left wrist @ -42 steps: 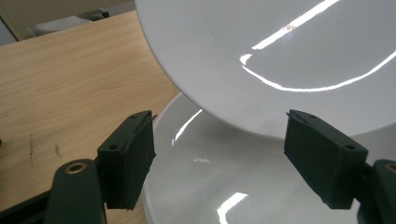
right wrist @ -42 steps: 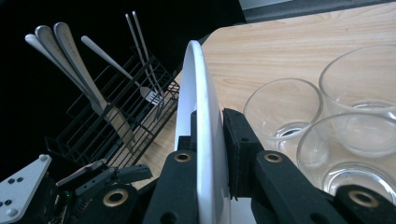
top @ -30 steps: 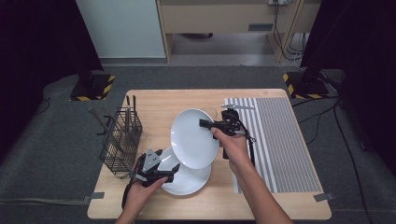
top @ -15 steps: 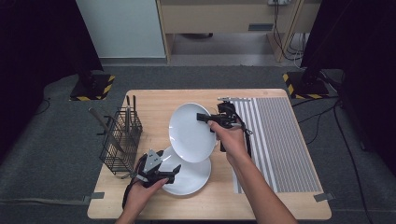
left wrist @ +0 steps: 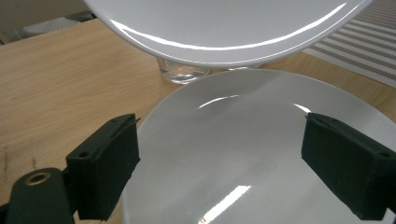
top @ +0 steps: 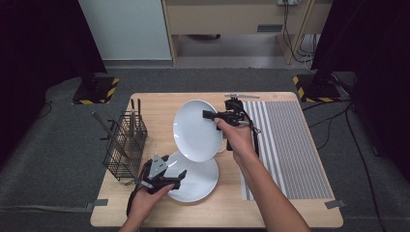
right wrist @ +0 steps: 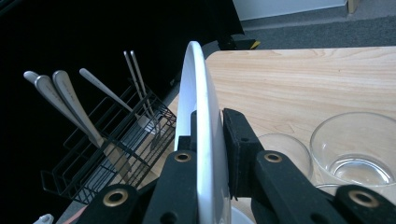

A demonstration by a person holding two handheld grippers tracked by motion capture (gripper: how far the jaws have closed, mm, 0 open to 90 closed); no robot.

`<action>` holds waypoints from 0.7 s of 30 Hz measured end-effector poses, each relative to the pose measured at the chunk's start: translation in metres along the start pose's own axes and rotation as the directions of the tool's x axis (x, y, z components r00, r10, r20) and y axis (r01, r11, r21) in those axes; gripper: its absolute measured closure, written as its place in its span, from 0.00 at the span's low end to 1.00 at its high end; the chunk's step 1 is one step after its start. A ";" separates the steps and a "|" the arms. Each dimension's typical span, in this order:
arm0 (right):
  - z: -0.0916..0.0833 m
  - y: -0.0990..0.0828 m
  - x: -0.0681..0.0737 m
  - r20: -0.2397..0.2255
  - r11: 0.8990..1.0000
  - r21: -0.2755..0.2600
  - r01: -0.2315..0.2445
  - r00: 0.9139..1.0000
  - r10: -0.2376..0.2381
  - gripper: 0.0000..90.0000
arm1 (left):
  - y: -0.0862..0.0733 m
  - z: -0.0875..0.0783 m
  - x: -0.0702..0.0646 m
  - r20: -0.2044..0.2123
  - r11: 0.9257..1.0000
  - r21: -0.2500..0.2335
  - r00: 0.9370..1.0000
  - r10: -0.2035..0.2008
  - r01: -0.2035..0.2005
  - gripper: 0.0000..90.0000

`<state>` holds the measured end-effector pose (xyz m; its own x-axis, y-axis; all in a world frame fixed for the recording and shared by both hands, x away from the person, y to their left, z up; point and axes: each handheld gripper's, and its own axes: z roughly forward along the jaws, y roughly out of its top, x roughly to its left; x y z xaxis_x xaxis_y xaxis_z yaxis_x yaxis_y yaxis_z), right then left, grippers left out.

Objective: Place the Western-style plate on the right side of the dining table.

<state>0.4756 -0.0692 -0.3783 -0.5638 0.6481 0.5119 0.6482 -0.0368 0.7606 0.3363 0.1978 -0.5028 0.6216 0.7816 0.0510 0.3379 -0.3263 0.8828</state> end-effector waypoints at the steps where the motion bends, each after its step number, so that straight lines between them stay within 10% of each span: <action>1: 0.000 0.001 -0.001 0.001 1.000 -0.003 0.006 1.000 -0.006 0.93 | 0.000 0.000 0.000 0.000 1.000 0.000 1.000 0.000 0.000 0.12; 21: -0.005 0.028 -0.003 0.012 1.000 -0.019 0.004 1.000 -0.004 0.93 | 0.000 0.000 -0.003 -0.016 1.000 -0.011 1.000 0.004 -0.004 0.12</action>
<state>0.4924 -0.0760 -0.3567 -0.5601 0.6573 0.5041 0.6363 -0.0483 0.7700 0.3343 0.1960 -0.5031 0.6116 0.7888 0.0618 0.3277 -0.3237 0.8876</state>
